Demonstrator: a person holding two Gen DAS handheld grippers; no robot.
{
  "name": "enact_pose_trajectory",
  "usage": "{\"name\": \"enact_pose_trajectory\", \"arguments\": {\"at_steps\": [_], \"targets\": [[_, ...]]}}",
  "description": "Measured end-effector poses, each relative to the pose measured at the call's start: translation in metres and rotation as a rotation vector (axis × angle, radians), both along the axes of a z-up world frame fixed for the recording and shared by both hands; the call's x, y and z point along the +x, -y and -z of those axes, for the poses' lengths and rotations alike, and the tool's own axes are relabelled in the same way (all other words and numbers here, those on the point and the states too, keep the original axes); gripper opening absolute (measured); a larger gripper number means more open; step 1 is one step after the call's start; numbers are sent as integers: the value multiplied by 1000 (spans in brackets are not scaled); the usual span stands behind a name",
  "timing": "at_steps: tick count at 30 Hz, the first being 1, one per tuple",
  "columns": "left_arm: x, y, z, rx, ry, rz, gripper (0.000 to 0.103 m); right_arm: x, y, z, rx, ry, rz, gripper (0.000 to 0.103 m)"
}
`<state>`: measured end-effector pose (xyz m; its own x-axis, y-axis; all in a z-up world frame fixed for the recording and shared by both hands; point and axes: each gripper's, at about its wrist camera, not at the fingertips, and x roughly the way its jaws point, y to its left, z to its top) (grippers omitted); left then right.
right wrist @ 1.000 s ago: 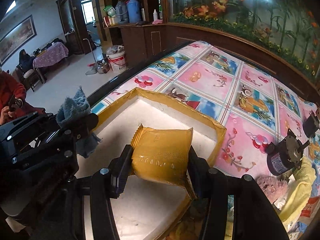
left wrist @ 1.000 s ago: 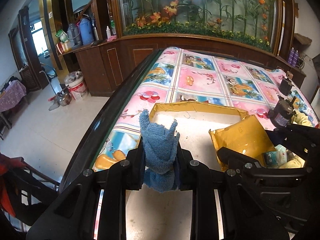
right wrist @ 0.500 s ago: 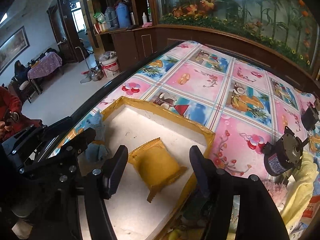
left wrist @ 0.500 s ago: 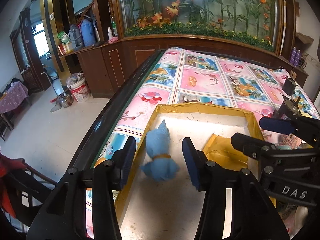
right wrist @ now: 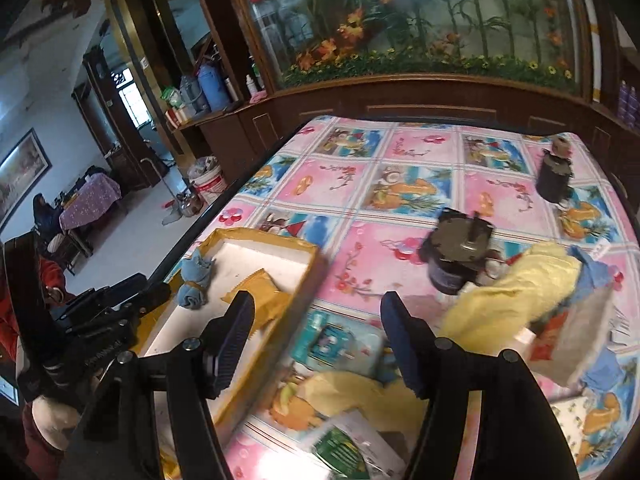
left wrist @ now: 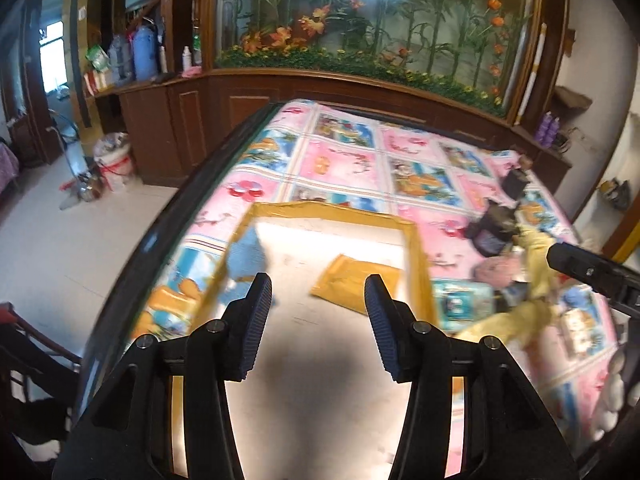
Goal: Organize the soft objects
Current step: 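Grasp the green medicine sachet with the left gripper while the right grasps the lemon-print tissue pack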
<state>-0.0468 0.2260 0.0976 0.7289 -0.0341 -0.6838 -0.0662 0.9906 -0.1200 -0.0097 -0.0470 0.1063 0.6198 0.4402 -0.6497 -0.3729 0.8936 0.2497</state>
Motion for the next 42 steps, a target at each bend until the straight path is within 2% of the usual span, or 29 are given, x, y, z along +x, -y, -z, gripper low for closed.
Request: {"name": "enact_pose_trajectory", "arguments": {"at_steps": [2,4,11,17,23,27,31,34,39,41,42], "targets": [[-5,16,-4,-30,3,47,52,-7,27,3,7,-3,45,71],[-5,36,-3,-38,-3,95,55,-13,50,12,9,-23,78,71],[5,119,19,-3,-71,260,55,-31,111,47,38,-101,160,71],[5,152,43,0,-123,282,55,-44,146,56,75,-106,210,71],[3,157,63,-60,-150,294,55,-45,179,70,86,-120,264,72],[4,169,73,-74,-149,317,55,-41,182,80,56,-151,265,72],[8,177,82,-78,-153,319,66,-37,167,91,-32,-172,247,72],[9,178,87,-89,-160,317,68,-35,157,95,-82,-169,242,72],[10,182,88,-55,-160,313,69,-34,144,96,-149,-160,236,72],[9,180,87,-66,-159,306,66,-35,140,97,-186,-151,239,72],[8,178,85,-83,-152,307,54,-37,138,98,-204,-146,240,72]]}}
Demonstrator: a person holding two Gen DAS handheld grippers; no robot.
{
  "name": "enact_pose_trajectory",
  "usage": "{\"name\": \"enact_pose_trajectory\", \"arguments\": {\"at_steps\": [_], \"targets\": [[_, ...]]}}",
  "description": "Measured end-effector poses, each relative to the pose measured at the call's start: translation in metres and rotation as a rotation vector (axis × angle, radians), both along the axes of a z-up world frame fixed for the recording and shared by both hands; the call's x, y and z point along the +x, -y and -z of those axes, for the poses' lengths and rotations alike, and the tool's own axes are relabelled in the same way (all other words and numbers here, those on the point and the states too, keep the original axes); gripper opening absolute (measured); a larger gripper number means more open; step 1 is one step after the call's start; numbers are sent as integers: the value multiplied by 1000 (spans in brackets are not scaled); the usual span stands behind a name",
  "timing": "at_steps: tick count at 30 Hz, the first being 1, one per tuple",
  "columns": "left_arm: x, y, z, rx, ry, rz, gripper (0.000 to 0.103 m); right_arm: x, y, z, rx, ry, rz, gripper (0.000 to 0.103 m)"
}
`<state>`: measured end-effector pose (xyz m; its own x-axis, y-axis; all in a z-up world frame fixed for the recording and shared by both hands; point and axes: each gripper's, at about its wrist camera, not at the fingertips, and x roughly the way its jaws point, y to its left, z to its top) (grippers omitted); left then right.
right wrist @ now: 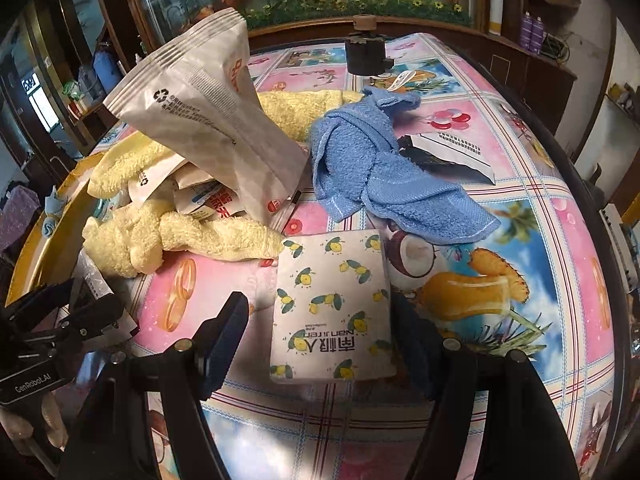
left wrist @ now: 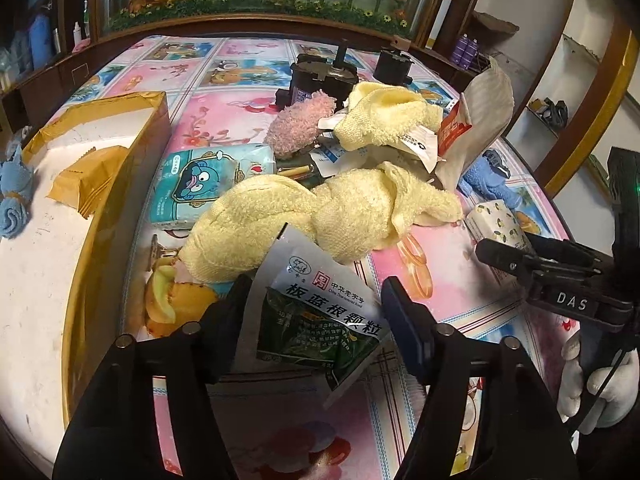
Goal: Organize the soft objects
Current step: 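Grasp the green medicine sachet with the left gripper while the right grasps the lemon-print tissue pack, then lower the sachet and tissue pack into the tray and open both grippers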
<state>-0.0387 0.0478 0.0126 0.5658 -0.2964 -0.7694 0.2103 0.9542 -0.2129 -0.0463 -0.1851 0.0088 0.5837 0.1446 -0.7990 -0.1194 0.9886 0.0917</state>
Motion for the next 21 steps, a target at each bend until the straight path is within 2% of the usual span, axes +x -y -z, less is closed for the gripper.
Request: {"name": "enact_pose_trajectory", "arguments": {"at_steps": [1,3,4,5,10,13,18,21], "targets": [[-2,-2,-2,-24,7,9,45,-1,-2,1,-18,2,-1,71],[-6,-2,-4,-25,7,13,43,-6,-7,0,-43,8,-2,67],[-7,-3,-6,-30,12,16,39,-7,-6,0,-52,12,-4,54],[-9,-3,-7,-35,13,23,39,-7,-6,0,-46,9,-8,52],[-25,-4,-13,-58,24,49,36,-15,-3,-3,18,2,-17,52],[-38,-12,-23,-117,34,54,36,-26,2,-8,65,5,-19,52],[-62,-47,-58,-216,83,28,36,-43,-2,-30,107,42,-41,52],[-70,-76,-82,-225,130,-15,36,-47,-17,-48,138,66,-90,52]]}}
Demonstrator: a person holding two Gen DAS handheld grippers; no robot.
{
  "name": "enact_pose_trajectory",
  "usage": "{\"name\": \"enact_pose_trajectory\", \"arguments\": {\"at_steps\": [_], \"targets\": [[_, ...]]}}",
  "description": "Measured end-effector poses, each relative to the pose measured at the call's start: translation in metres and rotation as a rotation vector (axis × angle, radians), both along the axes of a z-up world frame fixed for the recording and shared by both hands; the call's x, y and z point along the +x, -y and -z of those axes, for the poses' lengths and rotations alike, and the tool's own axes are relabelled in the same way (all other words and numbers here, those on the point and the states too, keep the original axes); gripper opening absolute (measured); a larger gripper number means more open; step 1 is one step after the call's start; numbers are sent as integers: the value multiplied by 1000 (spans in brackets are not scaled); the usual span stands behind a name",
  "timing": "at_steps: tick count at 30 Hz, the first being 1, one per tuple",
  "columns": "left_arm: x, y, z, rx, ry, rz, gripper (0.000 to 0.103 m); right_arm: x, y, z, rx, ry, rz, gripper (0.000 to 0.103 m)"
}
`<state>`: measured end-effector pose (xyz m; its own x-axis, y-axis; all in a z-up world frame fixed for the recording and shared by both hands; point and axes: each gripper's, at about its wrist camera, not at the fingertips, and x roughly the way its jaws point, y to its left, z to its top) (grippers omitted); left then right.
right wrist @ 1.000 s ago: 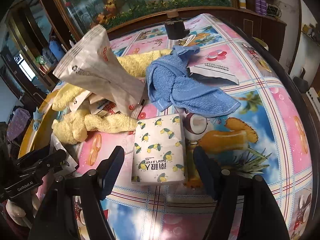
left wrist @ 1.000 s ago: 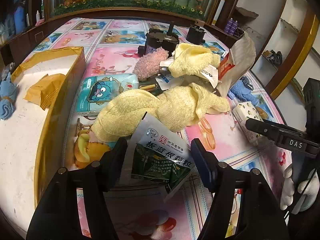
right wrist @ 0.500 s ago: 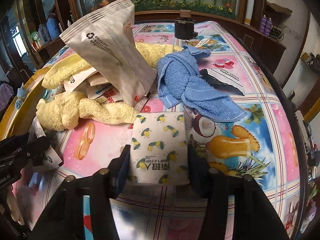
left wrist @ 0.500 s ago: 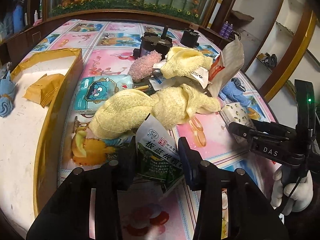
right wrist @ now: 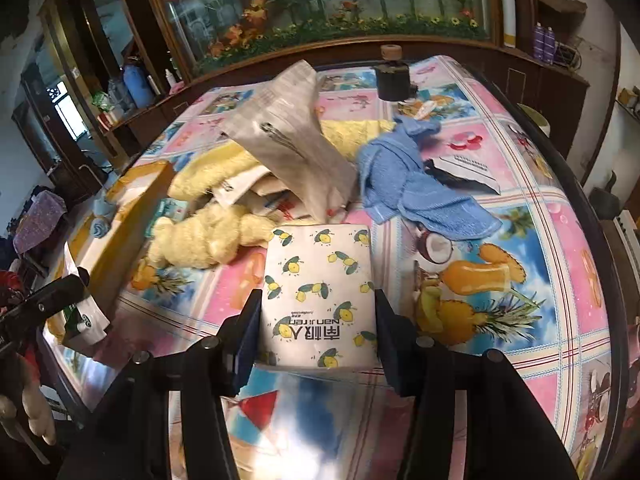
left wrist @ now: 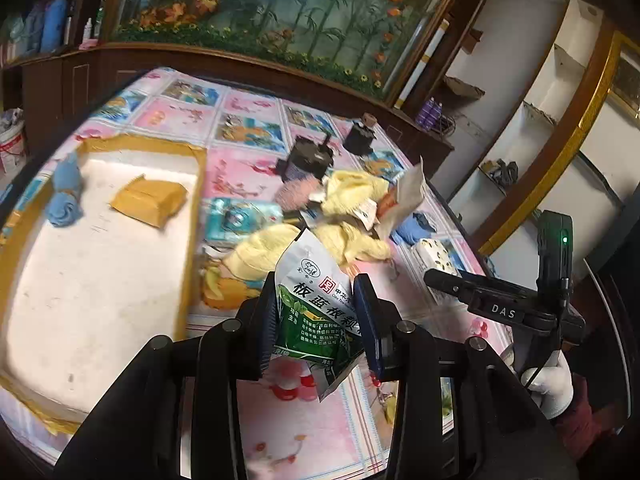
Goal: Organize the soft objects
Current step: 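Lower the sachet and tissue pack into the tray and open both grippers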
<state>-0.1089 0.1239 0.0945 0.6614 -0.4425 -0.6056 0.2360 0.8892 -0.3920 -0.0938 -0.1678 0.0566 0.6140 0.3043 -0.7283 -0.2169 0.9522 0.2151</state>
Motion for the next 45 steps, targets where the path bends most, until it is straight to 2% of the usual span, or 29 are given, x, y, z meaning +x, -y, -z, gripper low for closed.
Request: {"name": "enact_pose_trajectory", "arguments": {"at_steps": [2,5,11,15,19,24,28,31,34,36,39,43,45], "targets": [[0,-22,-11,7,16,-41,36,2,-16,-11,34,8,-44,52],[7,-54,-18,67,27,-123,36,11,-47,-23,71,10,-118,52],[49,-107,7,128,-50,-225,36,34,-128,-32,71,13,-270,52],[83,-133,38,79,-136,-264,36,48,-184,-27,45,-8,-362,52],[112,-147,60,91,-173,-301,37,61,-233,-15,-17,-31,-428,52],[132,-168,61,14,-183,-343,37,76,-272,3,-91,-59,-456,52],[119,-175,57,2,-148,-384,43,89,-287,16,-130,-73,-442,53],[112,-180,67,-35,-182,-400,43,98,-292,24,-159,-82,-409,53],[105,-179,66,-4,-199,-415,43,102,-295,25,-187,-67,-388,53],[102,-176,65,26,-210,-393,43,106,-295,24,-187,-71,-369,54],[94,-173,67,76,-194,-381,44,112,-289,20,-126,-94,-365,58],[86,-180,60,13,-178,-377,43,104,-268,-1,-34,-59,-355,60],[77,-177,46,17,-146,-382,43,94,-246,-18,17,-20,-340,61]]}}
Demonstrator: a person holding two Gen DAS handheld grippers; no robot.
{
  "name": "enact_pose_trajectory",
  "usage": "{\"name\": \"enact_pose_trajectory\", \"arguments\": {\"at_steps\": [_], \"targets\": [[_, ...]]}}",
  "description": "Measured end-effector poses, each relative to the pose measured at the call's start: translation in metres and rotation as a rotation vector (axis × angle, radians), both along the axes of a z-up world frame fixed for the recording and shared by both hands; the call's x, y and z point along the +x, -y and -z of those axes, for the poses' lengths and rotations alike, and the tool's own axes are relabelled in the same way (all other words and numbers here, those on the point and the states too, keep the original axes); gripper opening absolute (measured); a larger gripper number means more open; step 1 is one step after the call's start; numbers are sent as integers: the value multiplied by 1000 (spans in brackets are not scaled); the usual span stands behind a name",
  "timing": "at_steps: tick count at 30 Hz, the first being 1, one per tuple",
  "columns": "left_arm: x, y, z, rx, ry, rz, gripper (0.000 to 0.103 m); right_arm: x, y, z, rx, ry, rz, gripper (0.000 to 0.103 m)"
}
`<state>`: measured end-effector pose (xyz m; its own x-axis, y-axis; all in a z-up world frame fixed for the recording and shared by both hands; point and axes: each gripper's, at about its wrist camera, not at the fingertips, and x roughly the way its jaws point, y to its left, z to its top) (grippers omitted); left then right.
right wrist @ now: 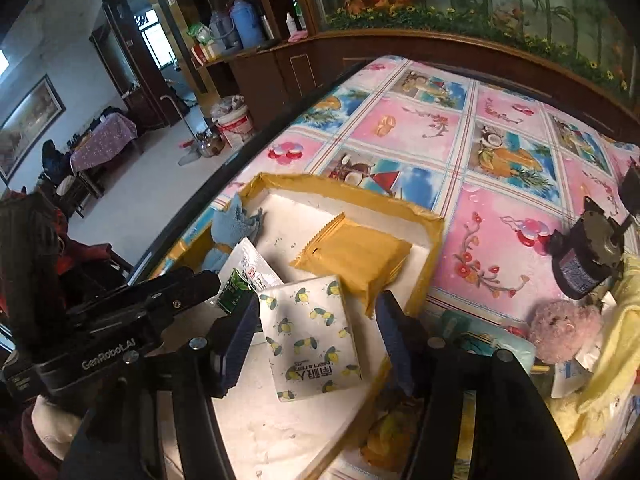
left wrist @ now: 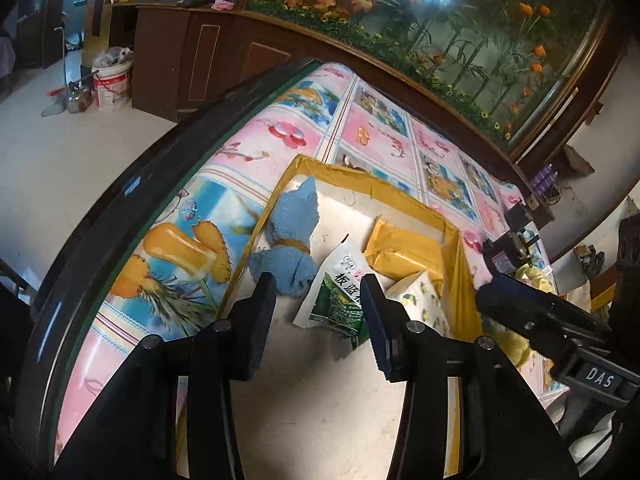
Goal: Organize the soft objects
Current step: 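Lower the sachet and tissue pack into the tray and open both grippers, then grasp the yellow towel with the left gripper while the right grasps the white paper bag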
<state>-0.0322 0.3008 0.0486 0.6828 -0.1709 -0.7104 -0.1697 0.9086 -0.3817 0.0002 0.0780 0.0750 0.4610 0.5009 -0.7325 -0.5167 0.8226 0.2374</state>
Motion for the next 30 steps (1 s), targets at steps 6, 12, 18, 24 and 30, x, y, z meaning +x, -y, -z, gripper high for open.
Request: {"name": "enact_pose_trajectory", "arguments": {"at_steps": [6,12,18,24,30], "targets": [[-34,49,-55,56,114,95,57,-32,103,-34,78,89,110,77],[-33,133,-54,129,83,303,66,-31,221,-4,69,27,331,80],[-5,205,-33,163,43,396,66,-40,280,32,116,-52,443,80],[29,264,-4,256,-18,462,66,-46,290,40,174,-65,441,80],[-3,289,20,68,-178,767,65,-54,313,44,199,-69,457,80]]}}
